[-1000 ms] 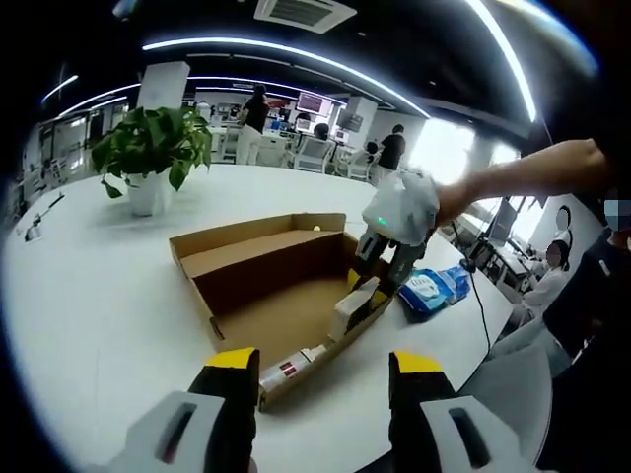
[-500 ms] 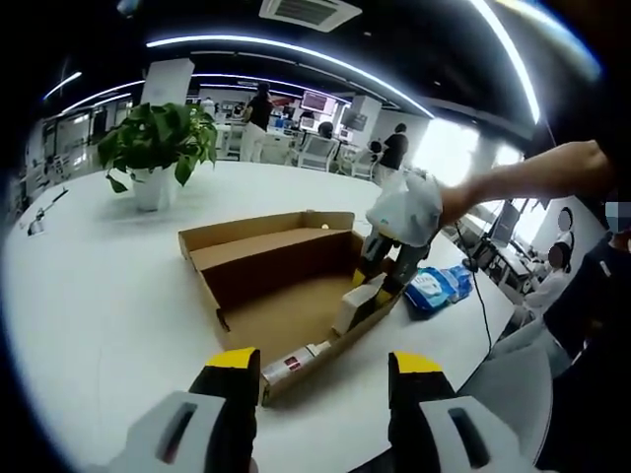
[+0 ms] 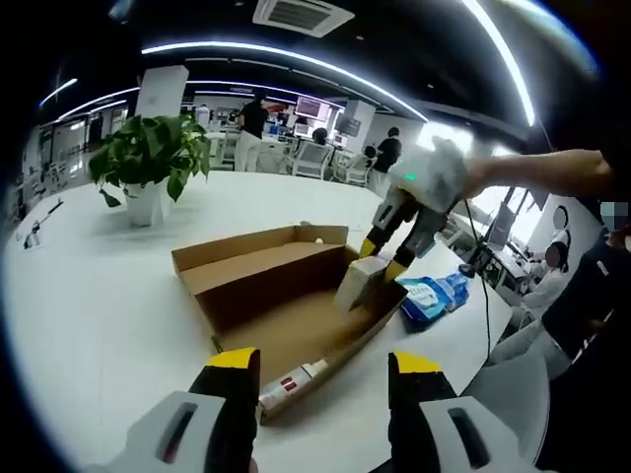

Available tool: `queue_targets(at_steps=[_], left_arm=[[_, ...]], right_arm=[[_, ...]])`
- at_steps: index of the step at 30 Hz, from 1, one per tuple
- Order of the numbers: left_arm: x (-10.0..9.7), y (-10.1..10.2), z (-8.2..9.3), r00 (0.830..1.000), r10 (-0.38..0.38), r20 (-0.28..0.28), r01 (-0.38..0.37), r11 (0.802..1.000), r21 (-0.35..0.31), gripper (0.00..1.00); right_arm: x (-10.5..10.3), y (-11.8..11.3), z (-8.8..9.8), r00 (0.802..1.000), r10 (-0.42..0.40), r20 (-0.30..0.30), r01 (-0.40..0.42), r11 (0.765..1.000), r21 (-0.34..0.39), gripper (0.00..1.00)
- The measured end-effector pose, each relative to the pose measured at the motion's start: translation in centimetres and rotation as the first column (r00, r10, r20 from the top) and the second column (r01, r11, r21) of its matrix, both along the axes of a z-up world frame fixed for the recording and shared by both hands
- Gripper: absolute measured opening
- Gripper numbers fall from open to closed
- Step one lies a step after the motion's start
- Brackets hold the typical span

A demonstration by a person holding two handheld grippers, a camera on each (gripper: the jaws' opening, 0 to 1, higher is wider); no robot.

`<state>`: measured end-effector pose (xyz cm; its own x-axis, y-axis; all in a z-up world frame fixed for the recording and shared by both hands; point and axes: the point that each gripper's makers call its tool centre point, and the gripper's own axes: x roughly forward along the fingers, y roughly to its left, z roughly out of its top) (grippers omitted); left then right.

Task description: Operate the shoe box by opening the lid, removing the specified soft item, and placing it in the target area until the item is outside and the box remains undamaged.

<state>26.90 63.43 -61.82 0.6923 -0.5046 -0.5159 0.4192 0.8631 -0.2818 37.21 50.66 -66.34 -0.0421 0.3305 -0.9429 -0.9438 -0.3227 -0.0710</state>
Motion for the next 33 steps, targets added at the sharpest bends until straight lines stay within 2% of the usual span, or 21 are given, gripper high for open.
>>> queue_targets(at_steps=[6, 17, 25, 33], left_arm=[[0.4, -1.2, 1.2, 1.000, -0.021, 0.020, 0.021, 1.000, 0.001, 0.53], [0.6, -2.9, 1.8, 0.998, -0.057, 0.028, 0.057, 0.998, 0.004, 0.53], [1.3, -4.9, 2.2, 0.995, -0.095, 0.034, 0.095, 0.995, 0.001, 0.53], [2.0, -7.4, 1.9, 0.989, -0.145, 0.028, 0.145, 0.989, 0.002, 0.53]], right_arm=[[0.1, -0.8, 1.7, 1.000, -0.002, 0.025, 0.001, 1.000, 0.011, 0.18], [0.3, -4.5, 2.4, 0.998, -0.038, 0.051, 0.038, 0.999, -0.007, 0.18], [0.2, -8.6, 2.4, 0.992, -0.113, 0.061, 0.114, 0.993, -0.015, 0.18], [-1.3, -13.5, 2.0, 0.980, -0.194, 0.050, 0.196, 0.980, -0.025, 0.18]])
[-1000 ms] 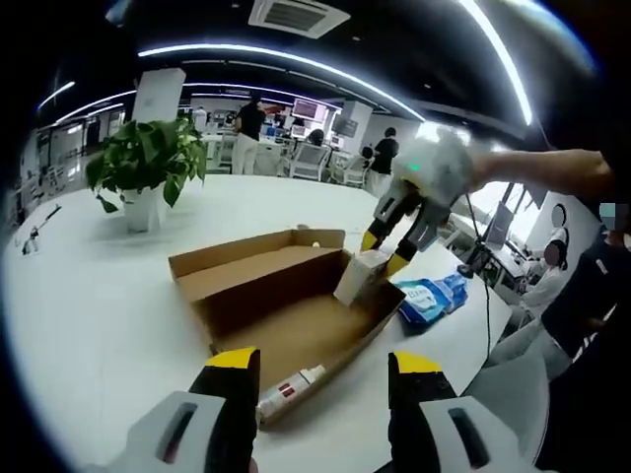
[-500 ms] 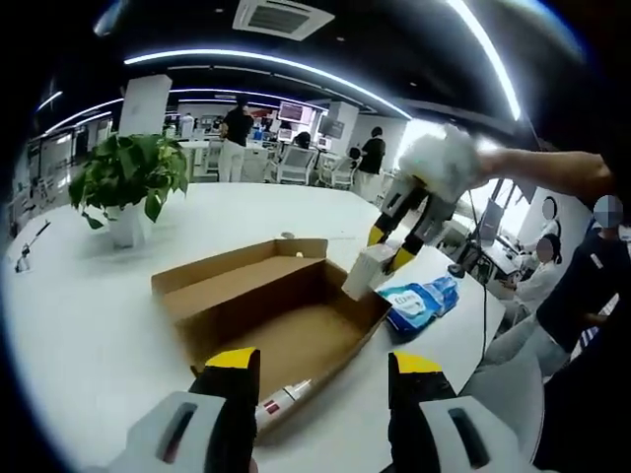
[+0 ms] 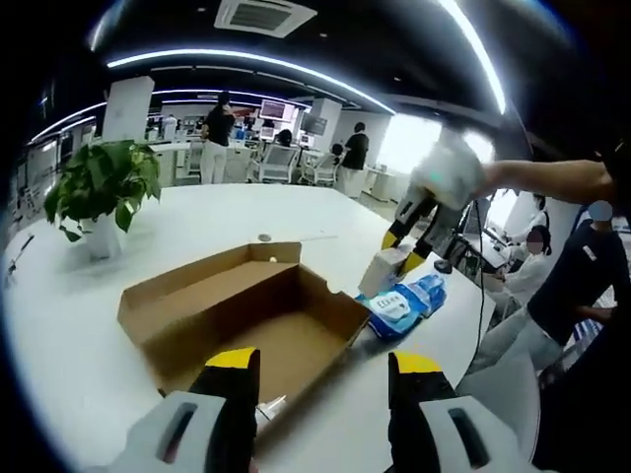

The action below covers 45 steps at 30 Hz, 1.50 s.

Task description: Operate the shoe box by opening the lid, removing the specified soft item, and placing it in the target area until the item is outside and the box remains undamaged.

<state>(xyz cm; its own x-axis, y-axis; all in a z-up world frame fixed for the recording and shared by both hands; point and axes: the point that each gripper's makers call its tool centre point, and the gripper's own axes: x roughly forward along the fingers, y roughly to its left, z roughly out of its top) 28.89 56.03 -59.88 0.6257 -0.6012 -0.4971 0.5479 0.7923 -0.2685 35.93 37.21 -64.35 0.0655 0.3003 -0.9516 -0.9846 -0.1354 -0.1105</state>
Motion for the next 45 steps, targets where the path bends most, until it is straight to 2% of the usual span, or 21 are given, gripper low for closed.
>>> queue_targets(at_steps=[8, 18, 27, 35, 40, 45], left_arm=[[0.5, -2.8, -0.3, 0.999, -0.050, -0.010, 0.050, 0.999, 0.004, 0.53], [1.1, -7.1, -0.3, 0.992, -0.122, -0.014, 0.122, 0.992, 0.015, 0.53], [1.1, -9.3, -0.7, 0.988, -0.150, -0.026, 0.151, 0.988, 0.026, 0.53], [0.7, -8.9, -1.0, 0.992, -0.121, -0.043, 0.123, 0.992, 0.039, 0.53], [0.1, -7.7, -1.2, 0.995, -0.081, -0.053, 0.084, 0.995, 0.050, 0.53], [-1.1, -5.9, -1.0, 0.998, -0.029, -0.060, 0.032, 0.998, 0.057, 0.53]], right_arm=[[-1.1, -4.8, -0.7, 0.998, -0.069, -0.007, 0.069, 0.998, -0.016, 0.18], [-2.0, -12.3, -1.2, 0.984, -0.179, -0.014, 0.179, 0.983, -0.029, 0.18], [-1.6, -16.8, -2.2, 0.971, -0.237, -0.024, 0.236, 0.971, -0.037, 0.18], [1.3, -19.8, -3.1, 0.964, -0.265, -0.011, 0.264, 0.963, -0.051, 0.18], [3.4, -21.1, -3.7, 0.963, -0.269, 0.004, 0.269, 0.961, -0.062, 0.18], [6.2, -22.3, -5.6, 0.966, -0.257, 0.019, 0.258, 0.963, -0.072, 0.18]])
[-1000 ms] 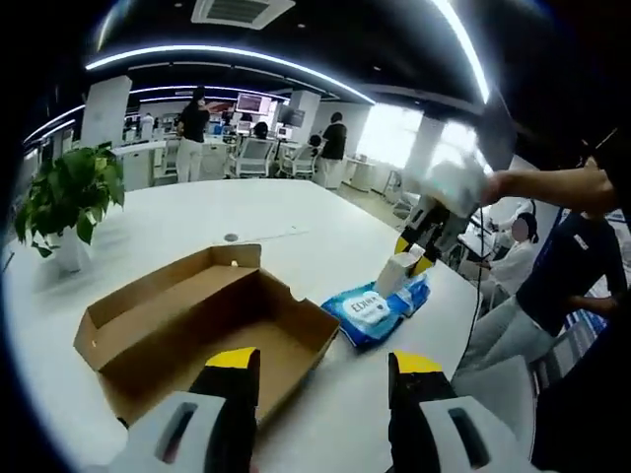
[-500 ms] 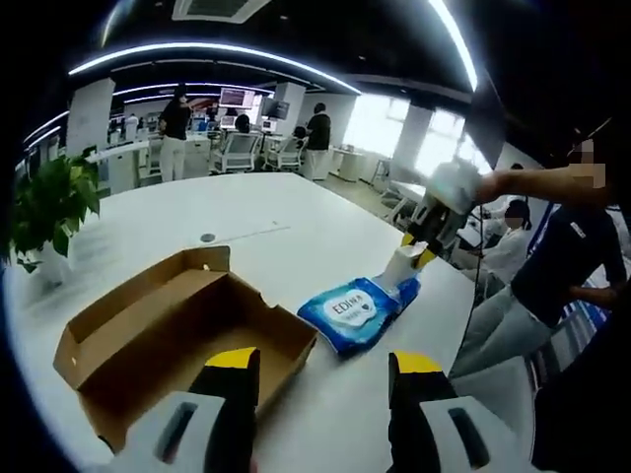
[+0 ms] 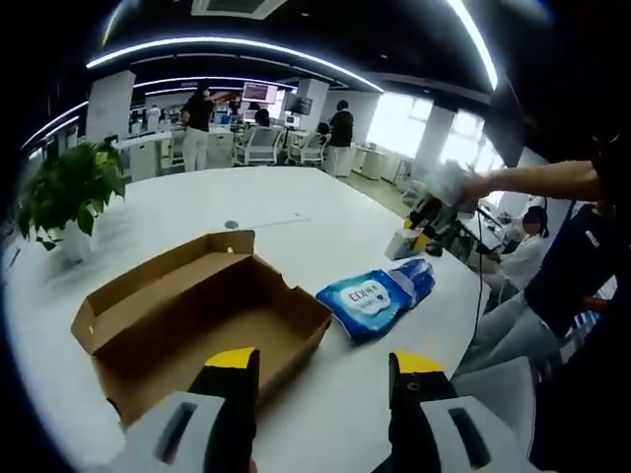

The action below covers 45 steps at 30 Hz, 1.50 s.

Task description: Operate the shoe box by opening the lid, removing the specified soft item, and placing it in the target area until the item is outside and the box remains undamaged.

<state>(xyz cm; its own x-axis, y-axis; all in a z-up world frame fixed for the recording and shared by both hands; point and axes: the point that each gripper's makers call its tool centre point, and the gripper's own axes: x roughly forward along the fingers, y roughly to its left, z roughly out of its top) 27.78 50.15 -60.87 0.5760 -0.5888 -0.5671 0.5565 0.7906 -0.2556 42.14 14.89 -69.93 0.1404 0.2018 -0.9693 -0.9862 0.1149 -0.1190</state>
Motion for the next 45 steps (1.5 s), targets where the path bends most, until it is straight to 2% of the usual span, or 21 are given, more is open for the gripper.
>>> queue_targets(at_steps=[8, 14, 19, 25, 45], left_arm=[[-1.8, 4.0, 0.2, 0.994, 0.107, -0.012, -0.106, 0.994, 0.018, 0.53], [-2.6, 5.9, 0.6, 0.987, 0.163, -0.009, -0.162, 0.986, 0.023, 0.53], [-3.0, 6.1, 0.6, 0.984, 0.177, -0.012, -0.176, 0.984, 0.032, 0.53], [-3.5, 6.0, 0.4, 0.983, 0.184, -0.018, -0.184, 0.982, 0.034, 0.54], [-3.8, 5.8, 0.4, 0.984, 0.179, -0.024, -0.178, 0.983, 0.039, 0.54]], right_arm=[[1.6, -0.9, -2.8, 0.999, 0.038, -0.008, -0.039, 0.998, -0.046, 0.18], [1.4, -1.1, -4.8, 0.999, 0.040, -0.019, -0.041, 0.997, -0.061, 0.18], [1.1, -1.3, -6.3, 0.997, 0.067, -0.026, -0.069, 0.994, -0.084, 0.18], [0.7, -1.7, -6.9, 0.997, 0.072, -0.042, -0.076, 0.993, -0.090, 0.18], [0.8, -1.7, -6.5, 0.997, 0.063, -0.041, -0.067, 0.994, -0.086, 0.18]])
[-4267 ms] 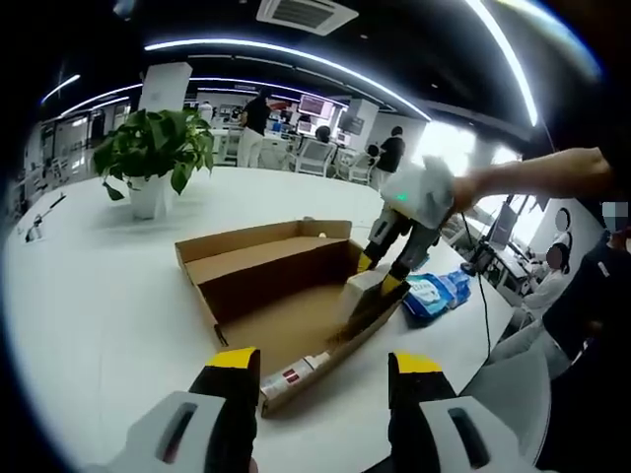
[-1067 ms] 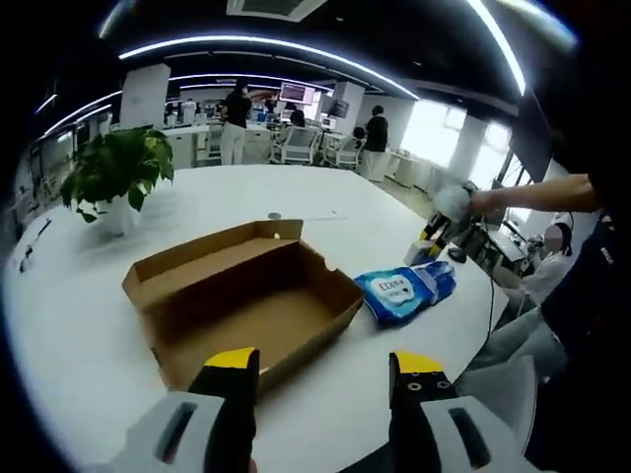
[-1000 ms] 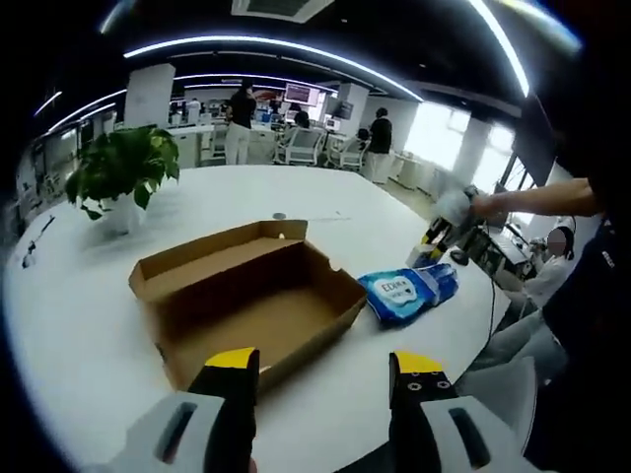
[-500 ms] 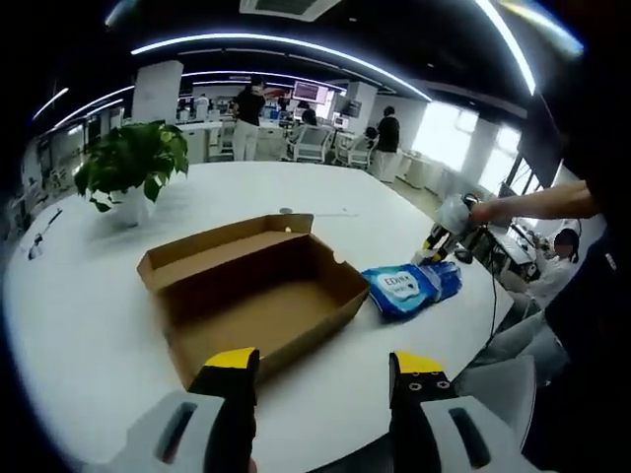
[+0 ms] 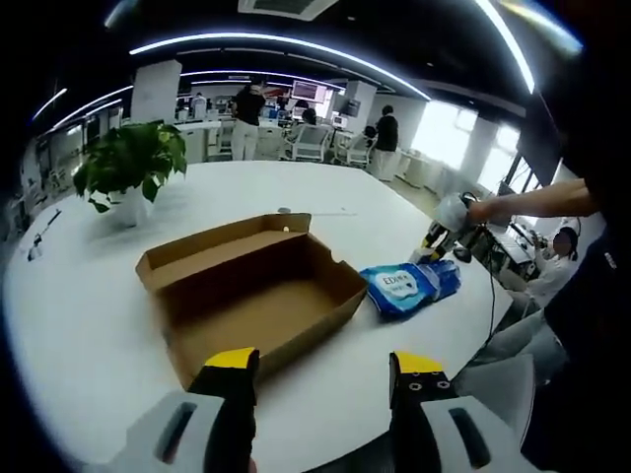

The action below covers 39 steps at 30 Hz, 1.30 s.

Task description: Operate the shoe box by opening the lid, removing the specified soft item, and placing it in the target area until the item is outside and the box remains undamaged.

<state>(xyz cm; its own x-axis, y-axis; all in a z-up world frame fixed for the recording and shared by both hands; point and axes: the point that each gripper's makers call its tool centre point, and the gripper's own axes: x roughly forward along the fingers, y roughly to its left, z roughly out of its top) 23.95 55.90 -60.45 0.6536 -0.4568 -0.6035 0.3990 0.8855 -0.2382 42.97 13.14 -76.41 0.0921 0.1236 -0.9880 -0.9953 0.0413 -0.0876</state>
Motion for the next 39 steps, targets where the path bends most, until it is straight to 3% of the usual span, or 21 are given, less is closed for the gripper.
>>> queue_targets(at_steps=[7, 14, 18, 21, 27, 29, 32, 39], left_arm=[[0.0, 0.1, -0.1, 1.000, 0.005, 0.000, -0.005, 1.000, -0.023, 0.54], [0.7, -0.6, -0.1, 1.000, -0.026, 0.015, 0.027, 0.998, -0.051, 0.54], [1.2, -0.7, 0.1, 0.999, -0.044, 0.027, 0.046, 0.997, -0.068, 0.54], [1.4, -0.6, 0.2, 0.998, -0.054, 0.034, 0.056, 0.995, -0.078, 0.54], [1.7, 0.0, 0.7, 0.996, -0.069, 0.050, 0.074, 0.993, -0.097, 0.54], [1.7, 0.3, 0.9, 0.996, -0.071, 0.056, 0.076, 0.992, -0.101, 0.54], [1.4, 1.1, 0.7, 0.996, -0.070, 0.057, 0.076, 0.992, -0.103, 0.54], [0.9, 3.4, -0.6, 0.997, -0.072, 0.037, 0.075, 0.993, -0.091, 0.53]], right_arm=[[-0.5, -0.2, 1.7, 1.000, -0.007, 0.014, 0.007, 1.000, 0.003, 0.22], [-0.2, -0.2, 5.4, 0.994, -0.094, 0.063, 0.090, 0.994, 0.068, 0.22], [-0.1, 0.5, 7.7, 0.979, -0.192, 0.070, 0.179, 0.971, 0.160, 0.22], [-0.4, 1.6, 9.9, 0.959, -0.278, 0.062, 0.254, 0.933, 0.255, 0.22], [-0.8, 1.2, 10.9, 0.943, -0.325, 0.073, 0.296, 0.918, 0.264, 0.21], [-1.0, 1.6, 11.2, 0.929, -0.365, 0.068, 0.330, 0.897, 0.295, 0.21], [-1.6, 3.2, 11.7, 0.898, -0.439, 0.027, 0.399, 0.839, 0.370, 0.22], [-2.9, 8.6, 12.6, 0.852, -0.518, -0.078, 0.477, 0.705, 0.524, 0.26]])
